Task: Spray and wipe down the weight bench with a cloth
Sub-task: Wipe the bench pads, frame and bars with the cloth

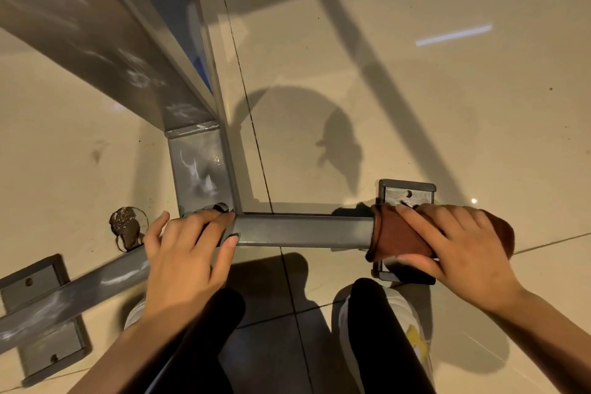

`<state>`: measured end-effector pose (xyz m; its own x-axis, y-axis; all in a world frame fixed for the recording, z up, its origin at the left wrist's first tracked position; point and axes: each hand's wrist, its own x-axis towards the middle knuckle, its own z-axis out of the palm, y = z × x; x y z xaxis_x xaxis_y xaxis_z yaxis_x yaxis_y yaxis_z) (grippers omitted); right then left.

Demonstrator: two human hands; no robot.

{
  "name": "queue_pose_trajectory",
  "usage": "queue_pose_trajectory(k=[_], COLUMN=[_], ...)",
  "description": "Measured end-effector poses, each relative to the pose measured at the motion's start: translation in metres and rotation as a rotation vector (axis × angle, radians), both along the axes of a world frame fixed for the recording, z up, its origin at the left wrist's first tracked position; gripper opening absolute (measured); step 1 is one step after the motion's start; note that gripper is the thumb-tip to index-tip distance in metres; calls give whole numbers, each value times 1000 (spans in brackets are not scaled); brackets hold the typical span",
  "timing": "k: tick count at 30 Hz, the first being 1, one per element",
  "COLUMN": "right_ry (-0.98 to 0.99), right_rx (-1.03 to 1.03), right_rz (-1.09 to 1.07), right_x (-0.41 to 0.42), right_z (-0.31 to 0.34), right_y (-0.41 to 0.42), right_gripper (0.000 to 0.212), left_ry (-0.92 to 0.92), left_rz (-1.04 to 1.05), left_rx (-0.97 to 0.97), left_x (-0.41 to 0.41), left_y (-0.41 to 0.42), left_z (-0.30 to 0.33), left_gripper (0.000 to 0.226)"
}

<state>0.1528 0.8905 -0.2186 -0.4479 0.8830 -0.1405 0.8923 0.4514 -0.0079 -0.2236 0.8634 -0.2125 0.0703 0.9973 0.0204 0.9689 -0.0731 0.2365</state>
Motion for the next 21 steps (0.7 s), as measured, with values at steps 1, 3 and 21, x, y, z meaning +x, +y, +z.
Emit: queue_pose_trajectory(k=[1,3,21], right_ry=[1,15,80], right_rx=[14,31,184], right_rz=[-16,-21,254], right_x=[-4,-18,-151], right_z=[-2,-3,-21], right_y=[-2,-4,-6], right_gripper=[67,65,97], left_ry=[2,-1,3], left_rz=[-8,-13,330], left_rx=[-8,-26,-80], left_x=[0,2,-71], left_y=[-2,-5,-69], left_z=[0,0,23], left_gripper=[41,43,48])
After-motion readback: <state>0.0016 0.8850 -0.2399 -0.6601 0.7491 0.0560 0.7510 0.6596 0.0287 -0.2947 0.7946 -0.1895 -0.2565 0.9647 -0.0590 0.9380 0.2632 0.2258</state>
